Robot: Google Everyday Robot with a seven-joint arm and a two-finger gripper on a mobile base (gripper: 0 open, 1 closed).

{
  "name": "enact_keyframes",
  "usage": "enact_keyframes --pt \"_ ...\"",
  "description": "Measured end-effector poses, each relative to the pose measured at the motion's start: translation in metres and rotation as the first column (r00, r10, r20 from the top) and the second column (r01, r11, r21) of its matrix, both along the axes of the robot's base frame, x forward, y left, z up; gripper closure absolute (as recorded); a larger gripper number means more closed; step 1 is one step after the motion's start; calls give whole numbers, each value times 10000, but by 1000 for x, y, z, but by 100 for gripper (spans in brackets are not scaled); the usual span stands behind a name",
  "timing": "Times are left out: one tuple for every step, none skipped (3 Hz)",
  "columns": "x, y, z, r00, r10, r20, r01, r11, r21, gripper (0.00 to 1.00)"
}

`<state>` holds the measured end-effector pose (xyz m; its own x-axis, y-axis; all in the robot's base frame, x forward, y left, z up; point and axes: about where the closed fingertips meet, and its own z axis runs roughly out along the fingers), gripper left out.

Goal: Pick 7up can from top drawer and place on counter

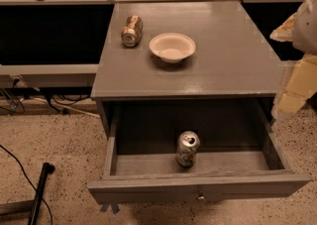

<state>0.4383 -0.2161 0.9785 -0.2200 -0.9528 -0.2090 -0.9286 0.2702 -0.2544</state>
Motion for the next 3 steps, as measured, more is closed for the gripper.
enact_keyframes --pt "0 0 -2 10000 7 42 -7 10000 52 0" --pt "-5 2 -21 9984 83 564 -123 9974 708 0" --pt "-37 -2 -58 9937 149 1115 -340 9846 1715 0"
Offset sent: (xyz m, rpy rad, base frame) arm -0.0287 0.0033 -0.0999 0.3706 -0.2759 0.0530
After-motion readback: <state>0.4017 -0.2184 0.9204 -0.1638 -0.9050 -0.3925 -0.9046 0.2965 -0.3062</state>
